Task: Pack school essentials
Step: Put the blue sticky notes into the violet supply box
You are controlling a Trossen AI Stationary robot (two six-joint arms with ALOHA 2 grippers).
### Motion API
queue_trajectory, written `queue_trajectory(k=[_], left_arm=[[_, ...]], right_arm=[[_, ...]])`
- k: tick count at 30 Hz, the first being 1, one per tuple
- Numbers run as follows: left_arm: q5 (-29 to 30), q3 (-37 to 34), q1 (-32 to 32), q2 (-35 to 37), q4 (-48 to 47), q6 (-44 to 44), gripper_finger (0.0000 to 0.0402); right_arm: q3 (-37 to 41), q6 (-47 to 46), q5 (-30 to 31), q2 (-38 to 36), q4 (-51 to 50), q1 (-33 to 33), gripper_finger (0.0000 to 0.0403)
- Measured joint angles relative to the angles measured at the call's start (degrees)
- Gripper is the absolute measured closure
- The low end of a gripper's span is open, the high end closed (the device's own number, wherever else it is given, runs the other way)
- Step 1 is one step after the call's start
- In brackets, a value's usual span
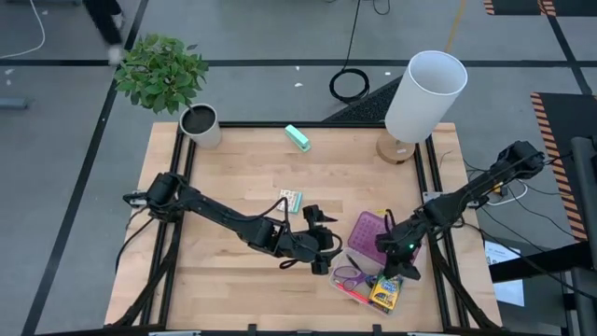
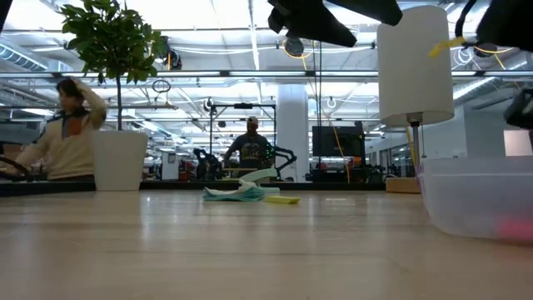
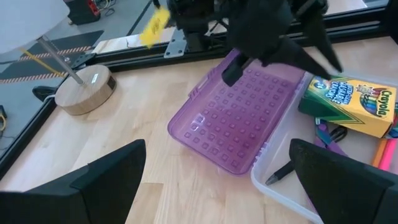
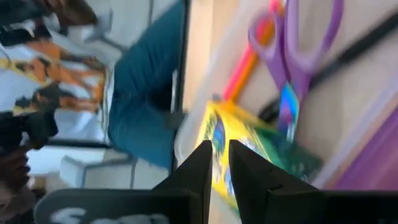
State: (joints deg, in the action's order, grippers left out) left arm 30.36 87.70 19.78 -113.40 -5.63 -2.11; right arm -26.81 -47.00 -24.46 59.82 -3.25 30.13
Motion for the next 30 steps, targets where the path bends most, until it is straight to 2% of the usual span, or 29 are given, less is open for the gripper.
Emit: queue_trajectory(k=[3,9,16,18,23,27,30], left_arm=[[1.7,0.0,-0.1,0.0,-2.7,-3.6,0.0003],[2.2,0.1,-1.8,1.0,-12.2,-11.2,0.0003],[-3.1,0.1,-3.9,0.9,-24.6,-15.8,0.0003],[-4.4,0.0,-5.1,0.9,-28.7,-17.9,0.0003],[-7.0,0.0,-7.8,0.9,-35.1,-20.9,0.0003],[-7.8,0.0,-8.4,0.9,-40.0,-20.1,0.0008],[-7.8,0.0,-8.5,0.9,-44.1,-17.4,0.0028]], right_arm=[[0.0,2.3,6.9,-1.9,2.1,0.8,0.0358],[0.0,7.3,31.3,-3.6,1.9,5.2,0.0358],[0.0,11.3,47.1,-3.6,2.2,9.1,0.0358],[0.0,13.4,49.7,-3.6,2.2,9.9,0.0358],[0.0,18.2,50.4,-3.6,2.1,10.1,0.0358],[0.0,20.4,50.3,-3.6,2.1,10.1,0.0358],[0.0,22.3,50.1,-3.6,2.0,10.1,0.0358]])
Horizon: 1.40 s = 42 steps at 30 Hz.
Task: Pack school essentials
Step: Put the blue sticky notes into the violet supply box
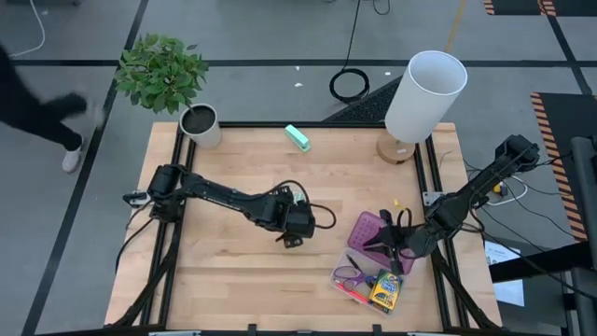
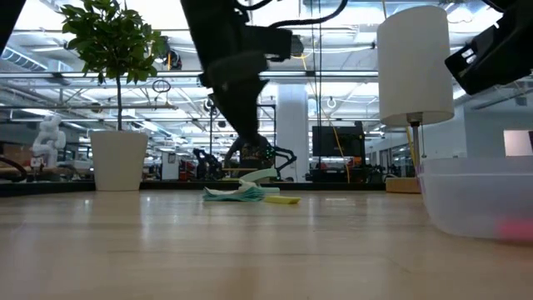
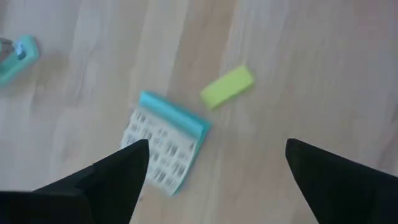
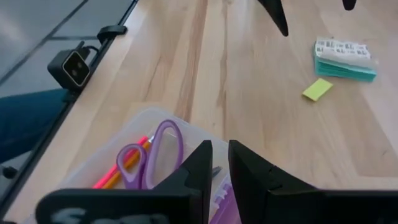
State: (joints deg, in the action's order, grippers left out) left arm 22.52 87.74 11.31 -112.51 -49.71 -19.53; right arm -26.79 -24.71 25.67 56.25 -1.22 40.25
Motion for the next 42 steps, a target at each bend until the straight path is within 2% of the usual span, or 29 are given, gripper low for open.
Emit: queue_trajectory(k=[6,9,12,15,18,21,28,42], left_arm=[[-0.1,-3.5,0.3,0.0,-0.3,7.2,0.0063],[-0.1,-5.2,0.3,0.0,2.1,10.0,0.0064],[1.5,-8.5,0.1,0.0,8.6,12.5,0.0056],[4.6,-10.6,-0.4,0.0,10.9,11.6,0.0049],[4.8,-12.3,-1.1,0.0,11.9,8.3,0.0054],[3.6,-14.0,-1.7,0.0,14.4,7.1,0.0072],[2.8,-16.0,-1.7,0.0,20.4,11.4,0.0125],[1.6,-16.0,-3.3,-1.1,20.2,9.9,0.0183]], right_arm=[[0.0,5.9,-0.1,0.0,-0.1,0.0,0.0358],[0.0,8.0,0.0,0.0,-0.1,0.0,0.0358],[0.0,9.4,0.0,0.0,-0.1,-0.1,0.0358],[0.0,9.6,0.0,0.0,-0.2,-0.5,0.0358],[0.0,9.5,0.1,0.0,-0.3,-0.5,0.0358],[0.0,9.5,0.0,0.0,-0.3,-0.5,0.0358],[0.0,9.1,0.0,0.0,-0.3,-0.5,0.0358],[0.0,9.1,0.0,0.0,-0.3,-0.5,0.0358]])
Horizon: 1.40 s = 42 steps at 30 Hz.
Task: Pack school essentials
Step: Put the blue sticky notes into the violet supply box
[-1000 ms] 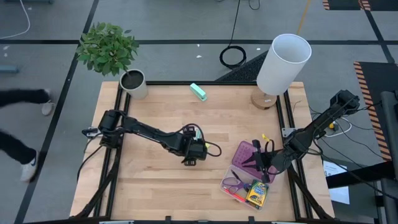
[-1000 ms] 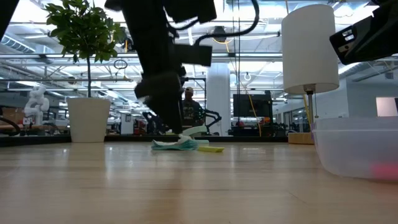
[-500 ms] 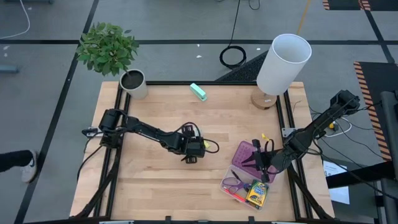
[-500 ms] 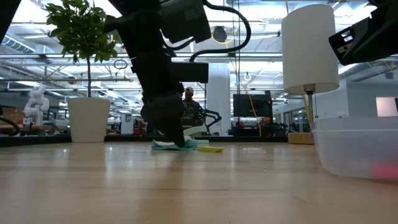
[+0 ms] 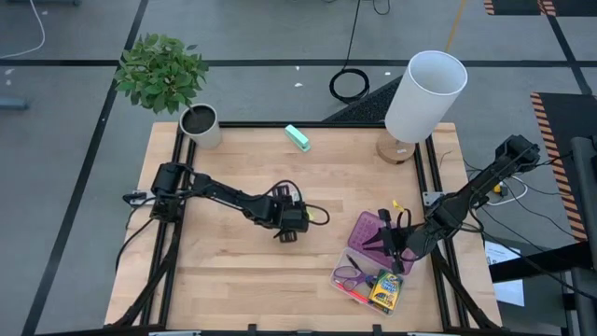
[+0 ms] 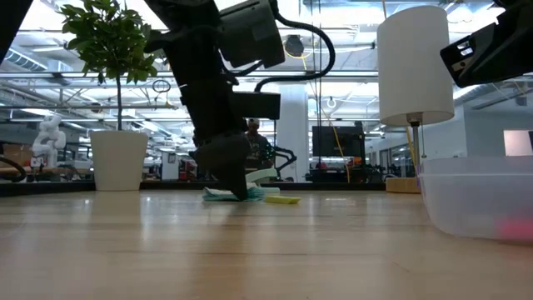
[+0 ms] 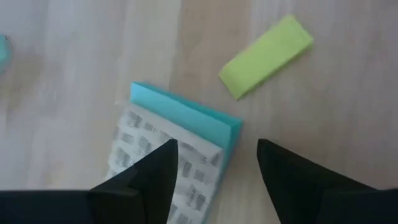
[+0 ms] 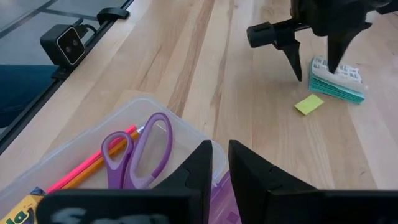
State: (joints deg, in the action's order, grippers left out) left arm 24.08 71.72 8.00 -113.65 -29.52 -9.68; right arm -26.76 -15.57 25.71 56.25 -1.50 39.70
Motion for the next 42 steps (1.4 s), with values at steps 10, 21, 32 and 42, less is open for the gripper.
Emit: queue_trajectory(k=[10,21,32,42], left_arm=[[-2.2,0.0,0.0,-0.3,-0.1,-2.0,0.0239],[-0.3,0.0,-0.1,-1.1,3.3,0.8,0.0305],[1.3,0.2,0.2,-3.2,5.9,0.5,0.0309],[2.8,0.1,0.5,-3.4,7.0,0.4,0.0310]], right_arm=[[0.0,0.2,-0.2,0.0,0.0,0.0,0.0358],[0.0,0.2,-0.2,0.0,0.0,0.0,0.0358],[0.0,0.2,-0.2,0.0,0.0,0.0,0.0358],[0.0,0.2,-0.2,0.0,0.0,0.0,0.0358]])
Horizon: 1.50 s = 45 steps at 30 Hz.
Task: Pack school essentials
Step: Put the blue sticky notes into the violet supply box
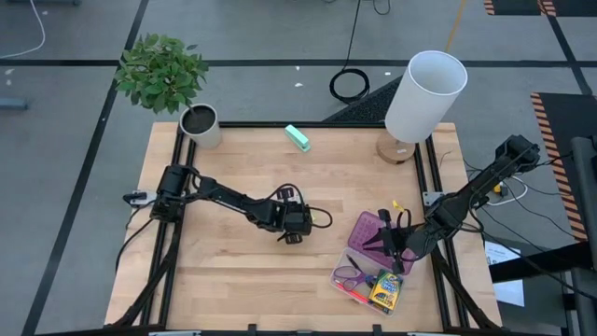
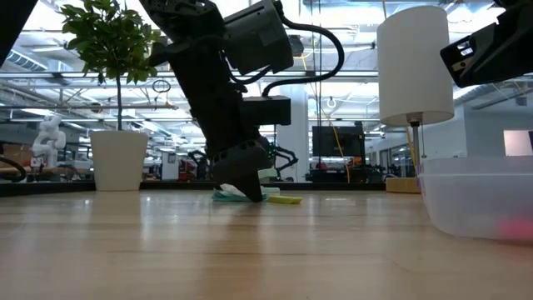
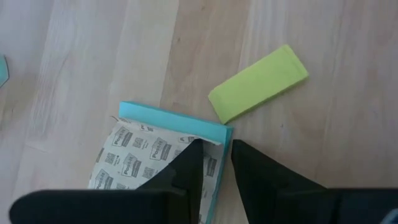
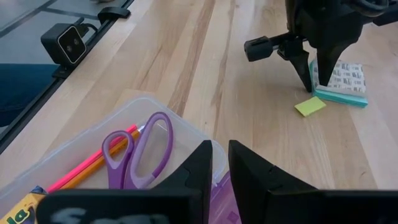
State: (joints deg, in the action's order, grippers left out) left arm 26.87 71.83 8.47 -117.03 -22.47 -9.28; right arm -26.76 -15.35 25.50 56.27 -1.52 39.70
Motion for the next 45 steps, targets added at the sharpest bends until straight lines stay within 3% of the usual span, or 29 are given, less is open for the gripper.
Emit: queue_trajectory(k=[7,16,36,39,42,45], left_arm=[[-0.2,0.0,0.0,0.0,0.1,0.1,0.0314],[-1.4,0.0,0.1,0.0,0.5,1.1,0.0397],[-1.4,-0.2,0.8,3.4,0.0,0.8,0.0400],[-1.5,-0.2,1.1,4.4,-0.3,0.8,0.0400],[-1.4,-0.1,1.7,5.2,-0.4,0.9,0.0401],[-1.4,0.0,2.4,5.5,0.3,1.1,0.0401]], right_arm=[[0.0,0.0,0.0,0.0,0.0,0.0,0.0358],[0.0,0.0,0.0,0.0,0.0,0.0,0.0358],[0.0,-0.3,0.4,0.0,0.5,0.0,0.0358],[0.0,-0.3,3.0,0.1,0.5,0.0,0.0358],[1.7,0.2,7.2,1.0,5.3,-0.2,0.0357],[4.1,3.4,9.0,3.5,17.4,-1.8,0.0353]])
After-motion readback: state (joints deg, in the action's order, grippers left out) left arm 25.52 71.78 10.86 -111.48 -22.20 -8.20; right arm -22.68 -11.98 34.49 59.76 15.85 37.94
